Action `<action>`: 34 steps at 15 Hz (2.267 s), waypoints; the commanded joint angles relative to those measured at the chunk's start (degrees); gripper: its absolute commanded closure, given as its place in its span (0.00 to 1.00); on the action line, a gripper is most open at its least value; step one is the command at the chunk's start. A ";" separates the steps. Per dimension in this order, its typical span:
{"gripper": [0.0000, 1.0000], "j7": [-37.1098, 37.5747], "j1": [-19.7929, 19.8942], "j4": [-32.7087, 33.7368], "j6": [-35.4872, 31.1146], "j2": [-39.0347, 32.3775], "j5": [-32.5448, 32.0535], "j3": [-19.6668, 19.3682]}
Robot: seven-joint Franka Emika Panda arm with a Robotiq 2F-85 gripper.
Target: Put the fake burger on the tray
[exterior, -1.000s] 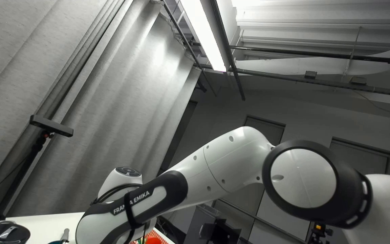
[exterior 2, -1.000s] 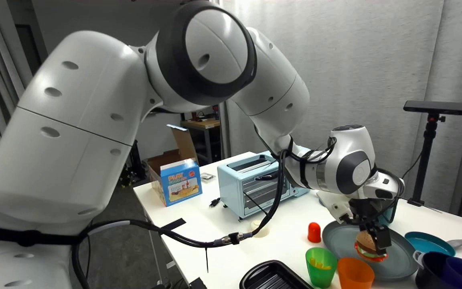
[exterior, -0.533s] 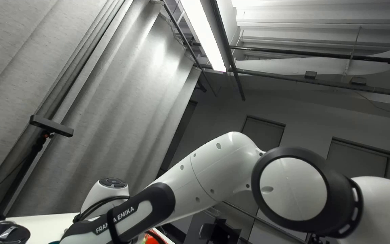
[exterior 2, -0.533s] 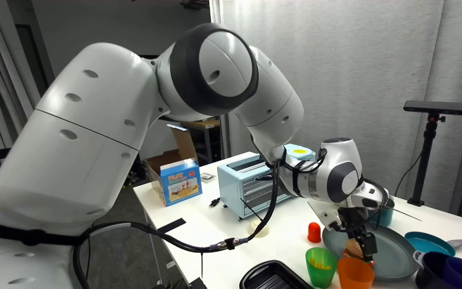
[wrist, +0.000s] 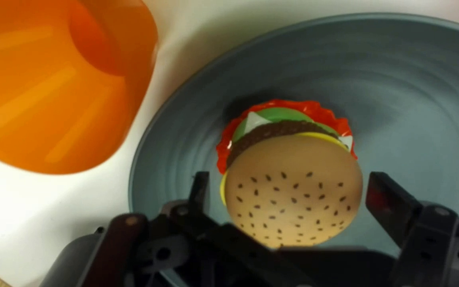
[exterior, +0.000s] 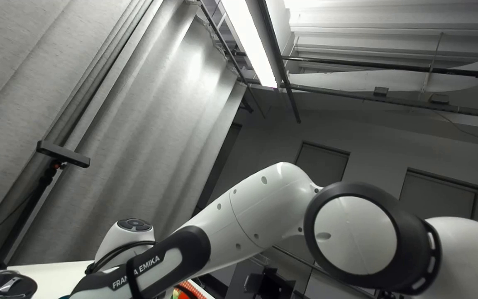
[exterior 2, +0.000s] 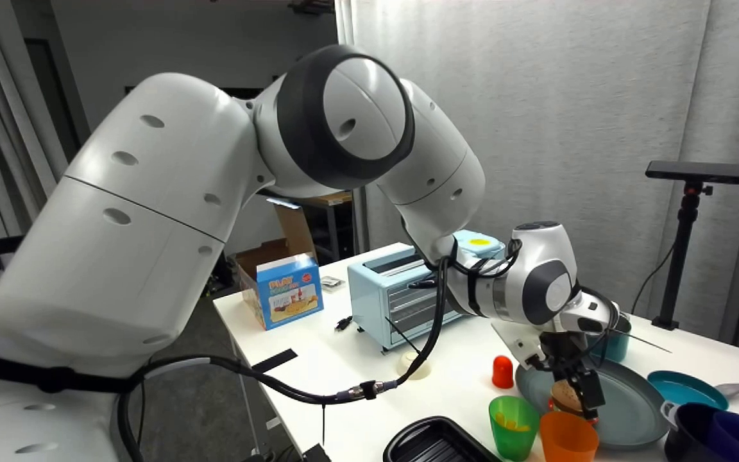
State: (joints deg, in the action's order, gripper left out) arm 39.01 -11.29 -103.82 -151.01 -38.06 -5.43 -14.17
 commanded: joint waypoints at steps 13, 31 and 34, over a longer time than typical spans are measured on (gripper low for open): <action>0.00 -1.91 2.61 2.42 0.93 2.12 0.37 -0.40; 0.00 -17.56 14.21 -10.63 7.40 22.72 8.12 2.54; 0.00 -22.39 16.62 -16.42 8.03 27.27 9.27 2.81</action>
State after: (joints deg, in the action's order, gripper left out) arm 21.98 2.40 -113.05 -144.04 -17.24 1.45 -12.98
